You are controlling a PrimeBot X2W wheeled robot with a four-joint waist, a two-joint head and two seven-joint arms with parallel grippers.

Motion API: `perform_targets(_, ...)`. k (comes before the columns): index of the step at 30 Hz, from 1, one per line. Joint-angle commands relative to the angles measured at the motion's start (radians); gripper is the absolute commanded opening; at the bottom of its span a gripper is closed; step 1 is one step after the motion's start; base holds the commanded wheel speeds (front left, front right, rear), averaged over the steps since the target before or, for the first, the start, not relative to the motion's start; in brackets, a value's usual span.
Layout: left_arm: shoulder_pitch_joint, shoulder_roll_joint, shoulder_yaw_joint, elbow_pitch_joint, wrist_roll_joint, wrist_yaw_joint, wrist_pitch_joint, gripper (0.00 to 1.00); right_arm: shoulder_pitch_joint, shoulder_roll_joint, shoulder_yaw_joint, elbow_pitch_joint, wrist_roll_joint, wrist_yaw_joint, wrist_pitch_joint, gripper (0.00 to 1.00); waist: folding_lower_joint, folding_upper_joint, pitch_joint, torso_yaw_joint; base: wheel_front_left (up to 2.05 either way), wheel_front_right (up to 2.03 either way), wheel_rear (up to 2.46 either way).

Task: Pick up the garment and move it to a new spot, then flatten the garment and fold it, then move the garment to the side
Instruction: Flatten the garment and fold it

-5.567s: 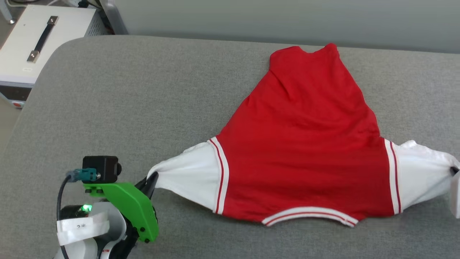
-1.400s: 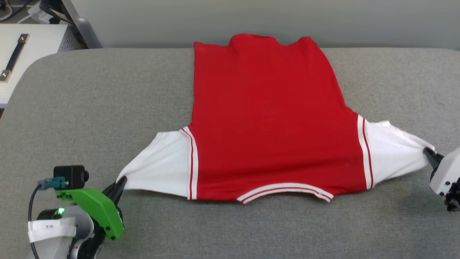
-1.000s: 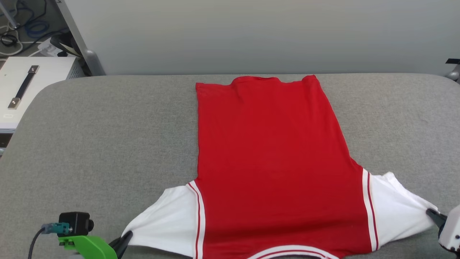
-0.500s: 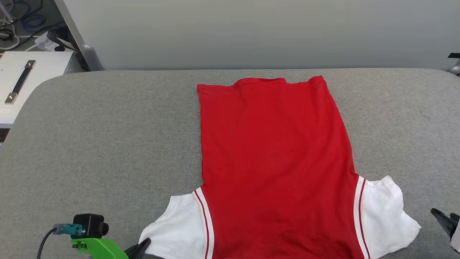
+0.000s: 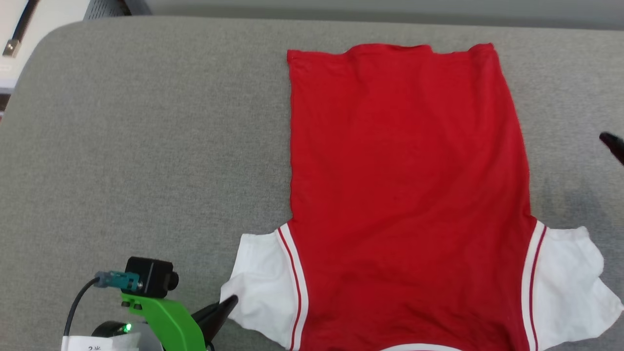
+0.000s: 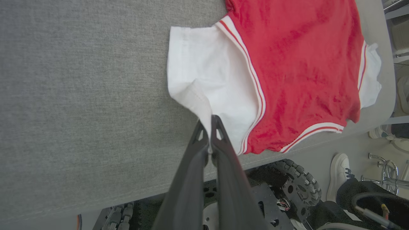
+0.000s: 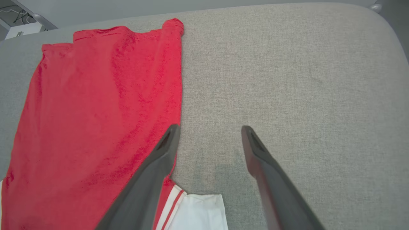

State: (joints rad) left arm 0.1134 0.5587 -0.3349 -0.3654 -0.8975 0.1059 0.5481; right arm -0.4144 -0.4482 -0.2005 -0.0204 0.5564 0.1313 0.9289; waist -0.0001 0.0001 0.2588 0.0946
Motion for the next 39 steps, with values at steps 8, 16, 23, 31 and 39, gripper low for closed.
perform_targets(8, -0.089, -0.008, -0.032, -0.070, 0.057, -0.001, 0.000, 0.00, -0.351, -0.047, 0.079, 0.114, -0.096, -0.001, 0.171, 1.00, 0.0001, -0.0001, 0.267, 0.171, 0.00, 0.00, 0.00)
perform_targets(16, -0.140, -0.040, -0.073, -0.086, 0.085, -0.017, -0.009, 0.00, -0.589, -0.073, 0.133, 0.268, -0.183, -0.001, 0.229, 1.00, 0.0001, -0.0001, 0.356, 0.244, 0.00, 0.00, 0.00)
perform_targets(23, -0.169, -0.069, -0.097, -0.079, 0.089, -0.032, -0.024, 0.00, -0.692, -0.105, 0.181, 0.371, -0.248, -0.001, 0.230, 1.00, 0.0001, -0.0001, 0.403, 0.284, 0.00, 0.00, 0.00)
perform_targets(31, -0.194, -0.095, -0.118, -0.037, 0.091, -0.057, -0.046, 0.00, -0.715, -0.125, 0.230, 0.438, -0.255, -0.001, 0.229, 1.00, 0.0001, -0.0001, 0.427, 0.303, 0.00, 0.00, 0.00)
perform_targets(39, -0.207, -0.107, -0.127, -0.006, 0.091, -0.064, -0.055, 0.00, -0.674, -0.158, 0.277, 0.453, -0.222, -0.001, 0.264, 0.00, 0.0001, -0.0001, 0.413, 0.309, 0.00, 0.00, 0.00)
